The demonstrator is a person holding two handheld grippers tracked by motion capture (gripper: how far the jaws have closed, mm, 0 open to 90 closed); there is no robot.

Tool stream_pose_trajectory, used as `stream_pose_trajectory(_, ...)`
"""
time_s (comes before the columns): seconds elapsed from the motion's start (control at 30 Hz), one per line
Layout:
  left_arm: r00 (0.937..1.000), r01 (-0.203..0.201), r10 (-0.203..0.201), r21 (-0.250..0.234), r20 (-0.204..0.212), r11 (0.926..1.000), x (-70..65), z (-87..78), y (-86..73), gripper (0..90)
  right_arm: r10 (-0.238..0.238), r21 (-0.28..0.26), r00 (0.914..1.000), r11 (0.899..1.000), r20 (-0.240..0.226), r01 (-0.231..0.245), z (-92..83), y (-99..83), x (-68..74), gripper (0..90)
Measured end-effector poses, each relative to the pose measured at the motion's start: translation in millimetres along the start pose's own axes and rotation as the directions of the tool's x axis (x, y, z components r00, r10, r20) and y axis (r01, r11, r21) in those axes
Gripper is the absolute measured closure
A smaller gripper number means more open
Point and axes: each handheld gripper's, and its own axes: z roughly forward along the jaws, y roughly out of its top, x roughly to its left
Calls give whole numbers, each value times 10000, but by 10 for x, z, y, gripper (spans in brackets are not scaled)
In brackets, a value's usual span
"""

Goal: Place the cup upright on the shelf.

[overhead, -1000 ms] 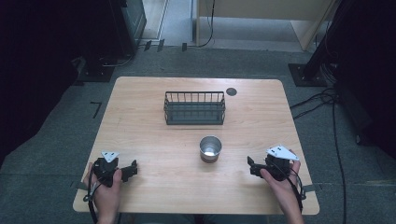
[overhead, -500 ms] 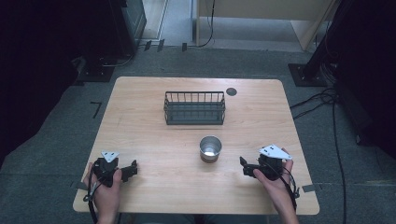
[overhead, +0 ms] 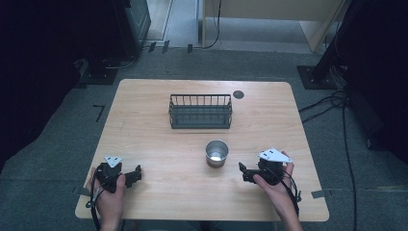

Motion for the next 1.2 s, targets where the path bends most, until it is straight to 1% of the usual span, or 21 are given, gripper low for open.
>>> stream_pose_trajectory(0.17,10000,0,0,-3,-1,10000,0,0,0,0,11,22,9999,10000,-130,-11,29,14,53,21)
stream_pose_trajectory(0.7,10000,0,0,-1,-1,10000,0,0,0,0,-265,-61,9981,9996,-548,262,112,96,221,21)
stream_pose_trajectory(0.77,10000,-1,1,0,-2,10000,0,0,0,0,-312,-114,9974,9995,-656,305,128,110,251,21)
stream_pose_trajectory(1.2,10000,0,0,0,0,10000,0,0,0,0,-455,-79,9948,9990,-912,450,192,154,371,21)
